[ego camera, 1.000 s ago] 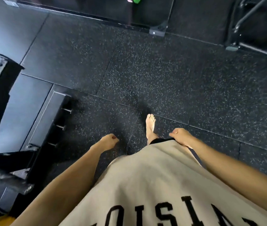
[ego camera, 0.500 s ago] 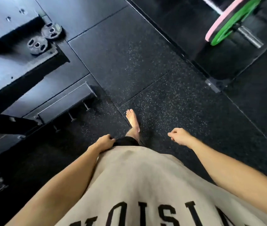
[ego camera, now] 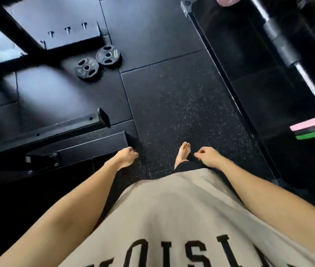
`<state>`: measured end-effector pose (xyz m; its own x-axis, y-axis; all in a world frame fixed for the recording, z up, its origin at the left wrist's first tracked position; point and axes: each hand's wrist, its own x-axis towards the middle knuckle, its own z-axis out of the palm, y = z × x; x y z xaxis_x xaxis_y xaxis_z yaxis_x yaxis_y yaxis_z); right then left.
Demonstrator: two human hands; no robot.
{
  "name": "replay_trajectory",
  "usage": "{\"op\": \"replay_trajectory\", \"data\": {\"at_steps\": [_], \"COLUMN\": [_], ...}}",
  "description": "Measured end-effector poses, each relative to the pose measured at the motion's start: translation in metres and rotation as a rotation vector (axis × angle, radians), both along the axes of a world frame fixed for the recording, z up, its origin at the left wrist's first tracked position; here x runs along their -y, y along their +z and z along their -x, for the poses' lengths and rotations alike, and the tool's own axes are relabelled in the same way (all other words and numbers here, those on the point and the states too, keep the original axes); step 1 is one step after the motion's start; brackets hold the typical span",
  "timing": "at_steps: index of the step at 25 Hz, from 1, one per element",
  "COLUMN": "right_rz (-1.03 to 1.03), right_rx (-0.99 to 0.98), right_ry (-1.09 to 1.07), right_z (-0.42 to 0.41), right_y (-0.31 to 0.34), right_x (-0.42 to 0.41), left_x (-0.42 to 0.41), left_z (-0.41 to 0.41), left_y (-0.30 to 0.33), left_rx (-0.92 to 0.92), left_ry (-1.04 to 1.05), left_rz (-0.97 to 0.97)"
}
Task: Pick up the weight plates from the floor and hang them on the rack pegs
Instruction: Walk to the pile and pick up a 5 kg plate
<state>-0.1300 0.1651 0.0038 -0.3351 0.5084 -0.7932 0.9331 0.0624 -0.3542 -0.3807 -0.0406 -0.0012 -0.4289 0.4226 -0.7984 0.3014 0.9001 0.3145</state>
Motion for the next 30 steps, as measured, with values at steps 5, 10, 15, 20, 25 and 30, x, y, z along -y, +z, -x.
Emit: {"op": "replay_trajectory", "data": {"at_steps": [5, 10, 15, 20, 25, 30], "right_rz": [0.017, 0.035, 0.054, 0.005, -0.005, -0.005], "right_rx": [-0.006, -0.010, -0.009, -0.021, -0.013, -0.022], "right_ry": [0.168, 0.326, 0.516, 0.598, 0.633, 0.659], "right_z": [0.114, 0.234, 0.352, 0.488, 0.626, 0.759], "right_y": [-0.009, 0.006, 0.019, 0.009, 0.013, 0.015], "right_x": [-0.132, -0.247, -0.324, -0.380, -0.422, -0.456], "left_x": [-0.087, -0.166, -0.227, -0.275, -0.305, -0.333], "left_z": [0.056, 0.122, 0.194, 0.303, 0.434, 0.553], "left_y": [-0.005, 0.010, 0.005, -0.020, -0.013, -0.007], "left_rx": [0.065, 0.004, 0.020, 0.096, 0.108, 0.114], "left_ry": [0.106, 0.245, 0.384, 0.454, 0.525, 0.651], "left_rz": [0.097, 0.106, 0.074, 0.082, 0.056, 0.048]}}
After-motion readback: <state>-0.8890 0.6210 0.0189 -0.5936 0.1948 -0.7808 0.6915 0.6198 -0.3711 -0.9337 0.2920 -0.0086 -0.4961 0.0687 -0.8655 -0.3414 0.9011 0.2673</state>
